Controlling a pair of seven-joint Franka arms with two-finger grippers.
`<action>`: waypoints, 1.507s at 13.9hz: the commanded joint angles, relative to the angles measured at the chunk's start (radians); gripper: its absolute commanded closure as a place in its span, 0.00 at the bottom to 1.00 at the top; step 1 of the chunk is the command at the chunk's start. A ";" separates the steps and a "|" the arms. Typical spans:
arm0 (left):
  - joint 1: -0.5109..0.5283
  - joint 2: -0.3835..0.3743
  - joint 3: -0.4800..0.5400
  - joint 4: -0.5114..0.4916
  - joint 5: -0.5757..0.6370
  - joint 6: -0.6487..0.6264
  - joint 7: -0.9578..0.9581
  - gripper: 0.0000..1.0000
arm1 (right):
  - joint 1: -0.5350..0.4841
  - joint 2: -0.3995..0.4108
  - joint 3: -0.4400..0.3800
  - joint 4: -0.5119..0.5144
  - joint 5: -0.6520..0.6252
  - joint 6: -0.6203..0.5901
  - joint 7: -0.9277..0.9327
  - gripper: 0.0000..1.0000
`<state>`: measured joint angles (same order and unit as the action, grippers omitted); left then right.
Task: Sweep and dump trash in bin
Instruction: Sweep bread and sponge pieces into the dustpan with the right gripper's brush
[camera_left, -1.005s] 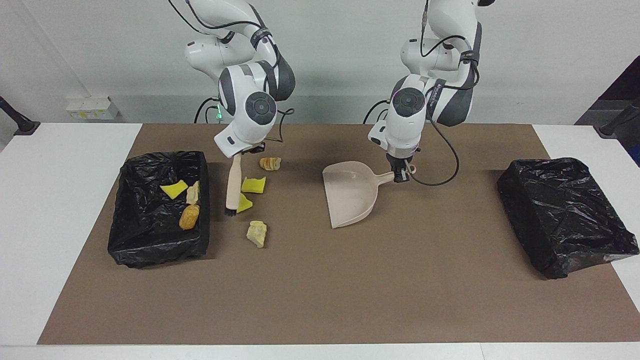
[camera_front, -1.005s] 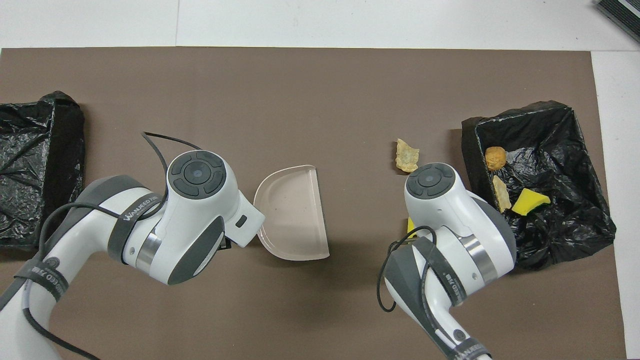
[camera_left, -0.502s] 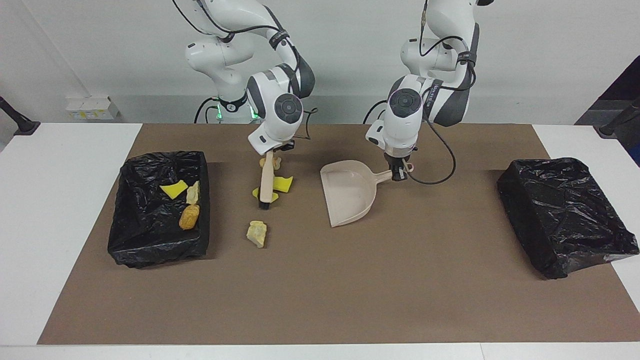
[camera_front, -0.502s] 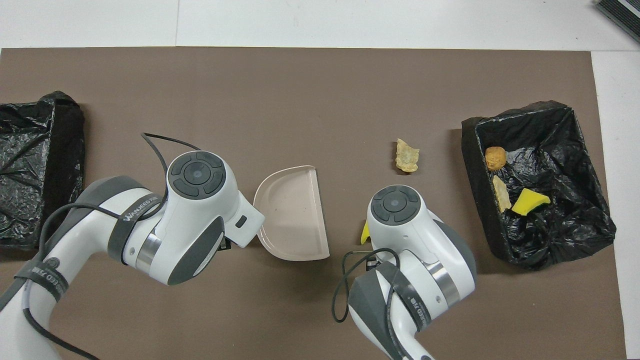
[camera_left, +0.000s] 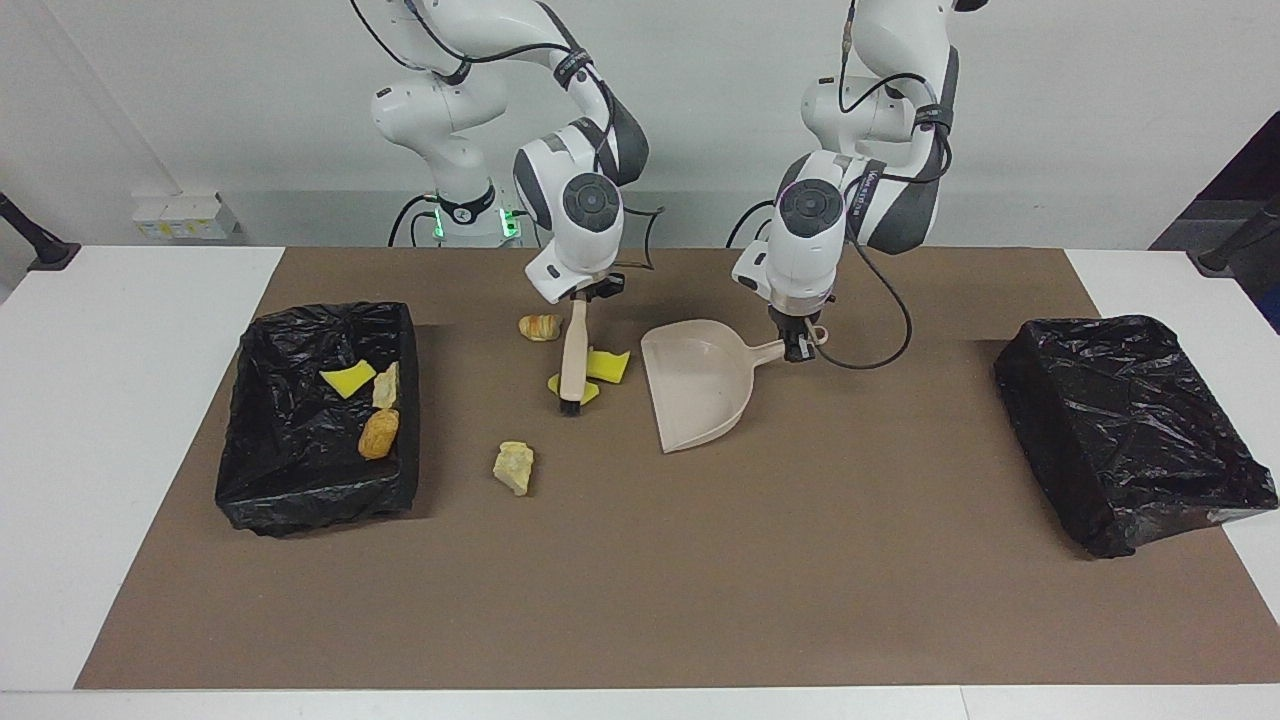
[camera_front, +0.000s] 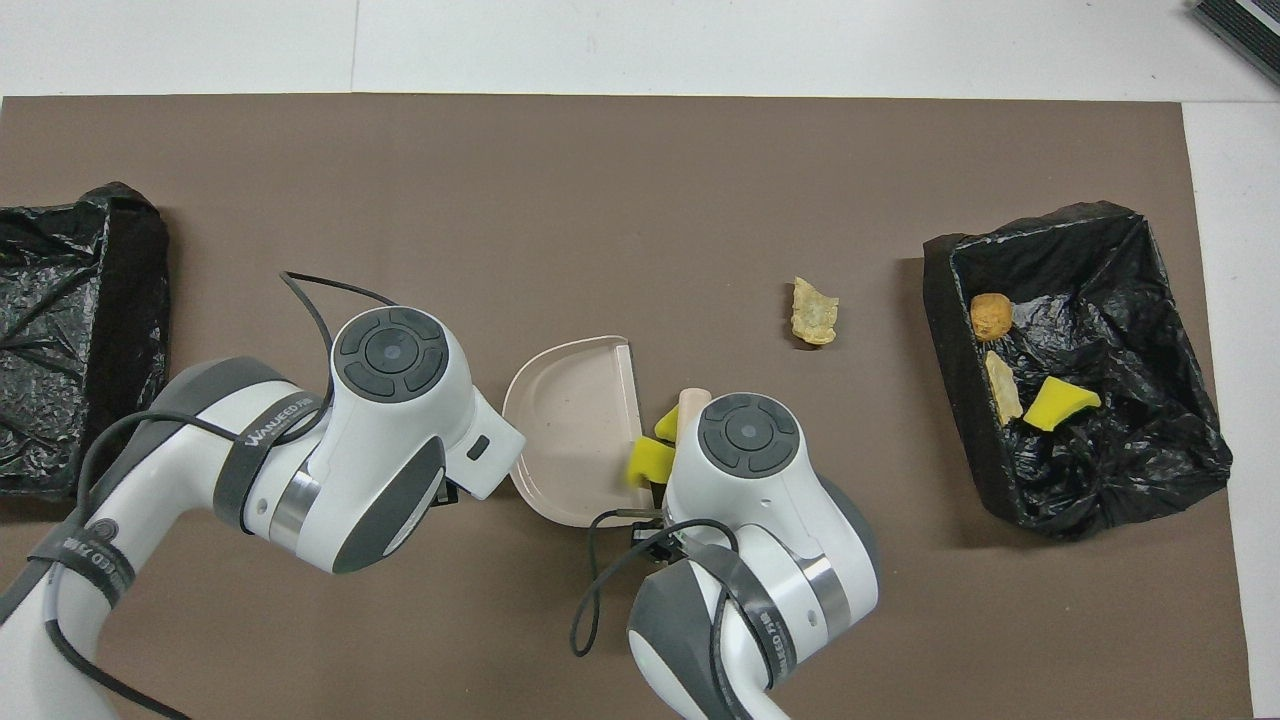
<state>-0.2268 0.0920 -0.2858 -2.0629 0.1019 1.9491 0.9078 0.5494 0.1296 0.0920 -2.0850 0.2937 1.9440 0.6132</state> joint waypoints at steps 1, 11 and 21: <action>0.032 -0.048 0.011 -0.066 -0.011 0.023 0.092 1.00 | 0.007 0.080 0.003 0.140 0.125 -0.005 -0.035 1.00; 0.126 -0.035 0.010 -0.099 -0.152 0.184 0.321 1.00 | -0.060 0.019 -0.008 0.278 0.258 -0.132 -0.053 1.00; 0.116 -0.038 0.013 -0.103 -0.162 0.198 0.289 1.00 | -0.124 -0.039 -0.012 0.205 -0.014 -0.410 0.076 1.00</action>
<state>-0.1072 0.0842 -0.2759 -2.1340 -0.0405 2.1272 1.2002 0.4635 0.1482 0.0748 -1.8196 0.3379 1.5861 0.6726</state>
